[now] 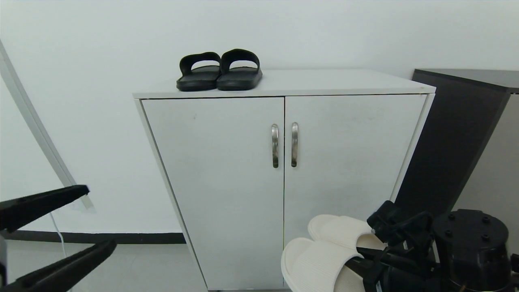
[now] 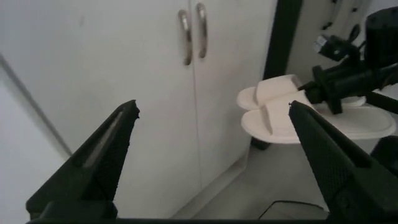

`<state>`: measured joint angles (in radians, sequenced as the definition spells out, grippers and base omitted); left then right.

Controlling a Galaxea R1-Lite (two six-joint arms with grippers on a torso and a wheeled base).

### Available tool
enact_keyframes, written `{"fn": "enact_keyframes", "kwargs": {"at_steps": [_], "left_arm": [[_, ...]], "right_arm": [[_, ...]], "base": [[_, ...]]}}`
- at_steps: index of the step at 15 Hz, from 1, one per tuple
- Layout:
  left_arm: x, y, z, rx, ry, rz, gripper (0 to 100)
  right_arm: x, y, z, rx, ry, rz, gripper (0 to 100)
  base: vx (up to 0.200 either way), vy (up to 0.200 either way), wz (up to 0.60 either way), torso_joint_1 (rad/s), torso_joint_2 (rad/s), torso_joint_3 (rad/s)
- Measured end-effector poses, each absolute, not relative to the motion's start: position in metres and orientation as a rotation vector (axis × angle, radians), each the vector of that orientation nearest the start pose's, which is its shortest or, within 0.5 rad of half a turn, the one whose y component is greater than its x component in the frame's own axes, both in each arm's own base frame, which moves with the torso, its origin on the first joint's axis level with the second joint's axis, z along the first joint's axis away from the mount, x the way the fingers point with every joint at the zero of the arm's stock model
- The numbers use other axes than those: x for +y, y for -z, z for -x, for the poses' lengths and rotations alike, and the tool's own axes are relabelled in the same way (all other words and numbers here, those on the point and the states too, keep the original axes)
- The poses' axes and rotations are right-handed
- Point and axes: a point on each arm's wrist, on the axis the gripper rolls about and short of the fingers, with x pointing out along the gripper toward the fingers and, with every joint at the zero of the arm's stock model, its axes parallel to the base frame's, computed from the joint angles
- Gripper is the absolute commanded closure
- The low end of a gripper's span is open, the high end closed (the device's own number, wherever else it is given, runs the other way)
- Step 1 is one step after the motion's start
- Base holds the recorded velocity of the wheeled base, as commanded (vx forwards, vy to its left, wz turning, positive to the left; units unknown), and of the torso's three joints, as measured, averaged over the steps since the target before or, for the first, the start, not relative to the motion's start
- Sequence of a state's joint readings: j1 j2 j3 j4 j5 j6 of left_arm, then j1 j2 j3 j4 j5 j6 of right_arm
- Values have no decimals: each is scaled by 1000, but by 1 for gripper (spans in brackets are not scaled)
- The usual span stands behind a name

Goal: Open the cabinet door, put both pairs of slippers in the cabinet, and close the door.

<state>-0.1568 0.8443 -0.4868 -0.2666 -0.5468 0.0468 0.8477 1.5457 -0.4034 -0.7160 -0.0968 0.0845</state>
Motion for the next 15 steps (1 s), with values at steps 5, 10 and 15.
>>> {"fn": "enact_keyframes", "kwargs": {"at_steps": [5,10,15], "left_arm": [[-80,-249,-149,80,906,2,0],[-148,-275,-178,81,1113,94,0],[-196,-279,-209,193,1171,193,0]], "right_arm": [[169,-128,-152,427,-719,124,100],[171,-126,-153,429,-721,132,100],[172,-125,-155,423,-721,128,100]], "base": [[0,0,0,0,0,0],[0,0,0,0,0,0],[0,0,0,0,0,0]]}}
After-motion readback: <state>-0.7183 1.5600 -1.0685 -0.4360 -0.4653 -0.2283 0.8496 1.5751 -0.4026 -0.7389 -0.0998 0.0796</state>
